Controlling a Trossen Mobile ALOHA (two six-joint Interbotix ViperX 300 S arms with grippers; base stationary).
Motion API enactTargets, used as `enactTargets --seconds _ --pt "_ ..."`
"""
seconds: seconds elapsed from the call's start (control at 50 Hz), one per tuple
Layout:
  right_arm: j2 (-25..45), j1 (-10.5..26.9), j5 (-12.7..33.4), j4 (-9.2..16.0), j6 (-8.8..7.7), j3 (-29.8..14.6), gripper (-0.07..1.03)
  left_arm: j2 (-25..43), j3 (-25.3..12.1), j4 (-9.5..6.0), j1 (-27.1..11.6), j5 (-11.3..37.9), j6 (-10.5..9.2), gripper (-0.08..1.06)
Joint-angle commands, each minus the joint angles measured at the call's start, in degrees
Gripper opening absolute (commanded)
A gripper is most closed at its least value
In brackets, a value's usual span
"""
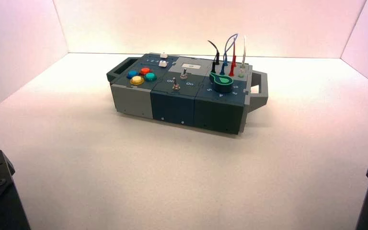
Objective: Open left gripper.
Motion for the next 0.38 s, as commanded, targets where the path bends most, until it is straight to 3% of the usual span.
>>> enactTargets --seconds 0.02,0.38 --pt "0.4 0.0 -0.7 0.2 0.18 -0.7 -0.02 0.0 -2.2 0.09 -0.1 -0.4 0.18 1.02" --pt "0.4 0.0 -0.7 0.2 0.18 -0.7 -0.02 0.2 -2.8 -0.18 -0.4 0.3 0.18 1.02"
